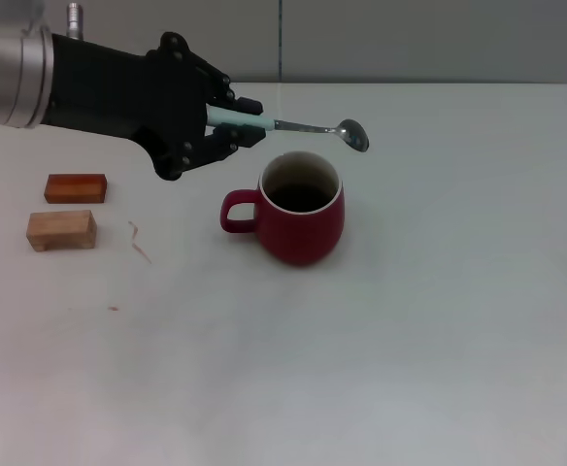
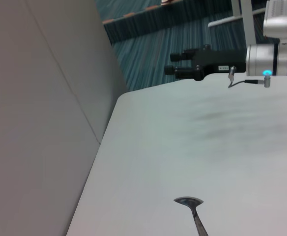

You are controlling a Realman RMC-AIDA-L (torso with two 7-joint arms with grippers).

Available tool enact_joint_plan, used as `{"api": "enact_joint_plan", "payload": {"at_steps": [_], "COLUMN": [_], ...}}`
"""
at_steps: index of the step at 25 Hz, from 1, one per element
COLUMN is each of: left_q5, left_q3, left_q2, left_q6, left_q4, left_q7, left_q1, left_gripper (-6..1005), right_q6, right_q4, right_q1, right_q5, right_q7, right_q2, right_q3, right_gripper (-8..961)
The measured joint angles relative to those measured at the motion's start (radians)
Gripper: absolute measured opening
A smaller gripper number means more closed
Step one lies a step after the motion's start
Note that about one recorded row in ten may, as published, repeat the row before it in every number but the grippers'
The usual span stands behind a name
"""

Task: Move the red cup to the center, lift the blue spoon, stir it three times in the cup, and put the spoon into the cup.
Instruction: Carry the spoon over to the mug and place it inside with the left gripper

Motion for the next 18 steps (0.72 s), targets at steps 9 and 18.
{"api": "enact_joint_plan", "payload": {"at_steps": [9, 18], "left_q5": [0.186, 0.312], "left_q3": [0.106, 0.169], "left_q2": [-0.007, -0.008], "left_q6": [-0.044, -0.059], "left_q4": [0.062, 0.135], "left_q7": [-0.013, -0.014], "left_q1": [-0.049, -0.081], "left_gripper": [192, 195], "right_q6": [-0.003, -0.005], "right_q4": [0.003, 0.005], "right_q1": [-0.009, -0.013], "right_q5": [0.0, 0.0], "right_q7": [0.0, 0.0], "right_q2": [0.001, 0.002], "right_q3": [-0.002, -0.002], "right_gripper": [550, 551]}}
